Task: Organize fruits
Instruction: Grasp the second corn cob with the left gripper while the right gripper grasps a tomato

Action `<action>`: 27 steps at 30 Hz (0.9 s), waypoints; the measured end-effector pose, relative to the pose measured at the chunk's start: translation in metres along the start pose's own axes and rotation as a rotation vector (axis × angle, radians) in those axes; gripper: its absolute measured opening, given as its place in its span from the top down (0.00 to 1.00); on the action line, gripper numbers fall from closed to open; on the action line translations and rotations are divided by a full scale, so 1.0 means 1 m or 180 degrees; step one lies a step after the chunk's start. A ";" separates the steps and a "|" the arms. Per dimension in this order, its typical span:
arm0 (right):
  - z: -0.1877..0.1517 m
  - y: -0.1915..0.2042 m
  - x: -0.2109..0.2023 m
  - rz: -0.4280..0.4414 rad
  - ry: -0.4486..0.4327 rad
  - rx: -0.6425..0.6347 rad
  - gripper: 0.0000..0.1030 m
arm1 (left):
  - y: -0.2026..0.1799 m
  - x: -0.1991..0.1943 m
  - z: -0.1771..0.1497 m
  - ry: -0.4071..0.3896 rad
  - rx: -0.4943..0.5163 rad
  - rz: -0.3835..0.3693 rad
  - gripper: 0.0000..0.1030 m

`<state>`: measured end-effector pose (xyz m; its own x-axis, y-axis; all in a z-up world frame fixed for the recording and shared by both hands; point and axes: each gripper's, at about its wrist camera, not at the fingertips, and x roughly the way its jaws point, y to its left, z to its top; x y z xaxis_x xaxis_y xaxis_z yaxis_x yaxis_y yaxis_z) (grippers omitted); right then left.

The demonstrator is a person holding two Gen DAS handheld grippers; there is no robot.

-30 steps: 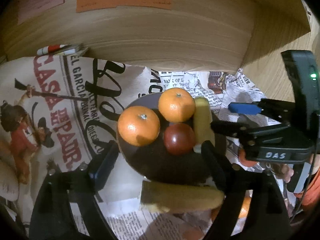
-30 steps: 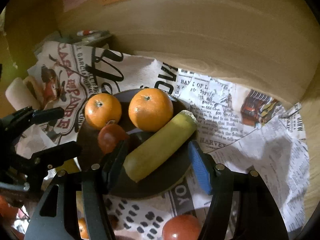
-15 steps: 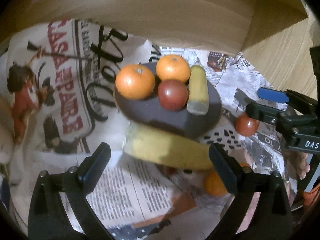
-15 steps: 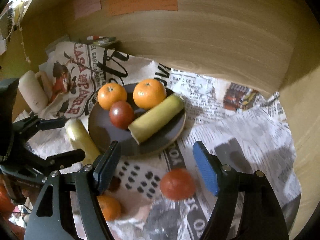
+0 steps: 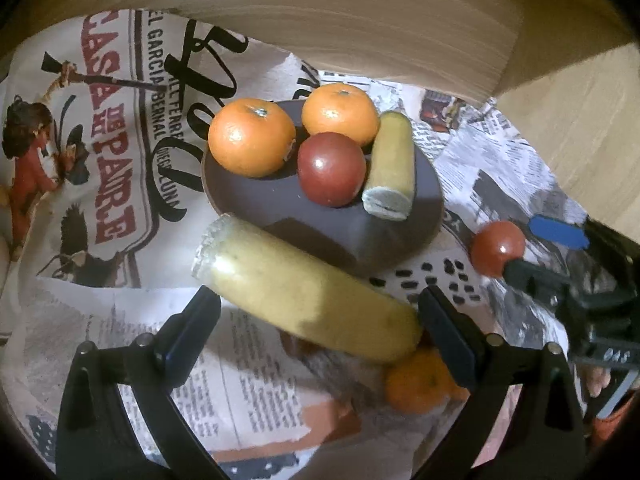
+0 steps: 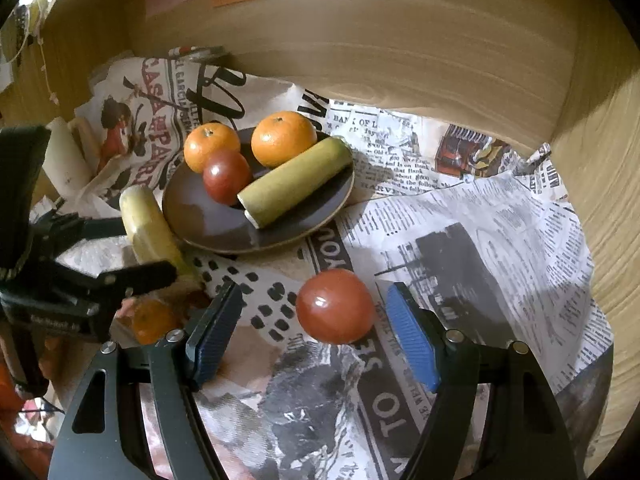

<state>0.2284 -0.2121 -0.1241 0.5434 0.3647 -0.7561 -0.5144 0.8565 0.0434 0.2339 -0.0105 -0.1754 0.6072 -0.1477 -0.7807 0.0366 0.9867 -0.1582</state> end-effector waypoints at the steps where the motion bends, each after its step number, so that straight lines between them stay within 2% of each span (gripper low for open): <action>1: -0.001 -0.001 0.001 0.0000 0.0007 -0.0004 0.30 | 0.001 0.002 0.002 0.0003 -0.0034 -0.0011 0.02; 5: -0.001 -0.003 0.006 0.0008 0.0056 -0.0014 0.30 | 0.003 0.007 0.004 -0.0030 -0.0147 -0.0035 0.04; 7: -0.002 -0.004 0.009 0.0009 0.0087 -0.0007 0.30 | 0.002 0.005 0.004 -0.0095 -0.0137 -0.0010 0.15; 11: -0.002 -0.009 0.015 0.0031 0.0138 0.0028 0.30 | 0.001 0.002 0.006 -0.0170 -0.0081 -0.0010 0.26; 12: -0.002 -0.009 0.016 0.0038 0.0148 0.0030 0.30 | 0.001 0.001 0.006 -0.0185 -0.0065 0.0006 0.32; 16: -0.001 -0.009 0.021 0.0071 0.0201 0.0023 0.30 | 0.000 -0.002 0.008 -0.0199 -0.0047 -0.0102 0.39; 20: -0.001 -0.009 0.023 0.0073 0.0221 0.0022 0.30 | -0.012 0.000 0.013 -0.0250 0.0110 -0.0104 0.42; 23: 0.000 -0.011 0.022 0.0075 0.0217 0.0045 0.30 | -0.019 0.008 0.015 -0.0174 0.0186 -0.0175 0.43; 27: 0.000 -0.015 0.021 0.0069 0.0206 0.0087 0.30 | -0.026 0.017 0.015 -0.0128 0.0303 -0.0152 0.45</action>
<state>0.2470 -0.2175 -0.1407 0.4878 0.3598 -0.7954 -0.5068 0.8586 0.0776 0.2551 -0.0372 -0.1756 0.6343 -0.1936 -0.7485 0.1404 0.9809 -0.1348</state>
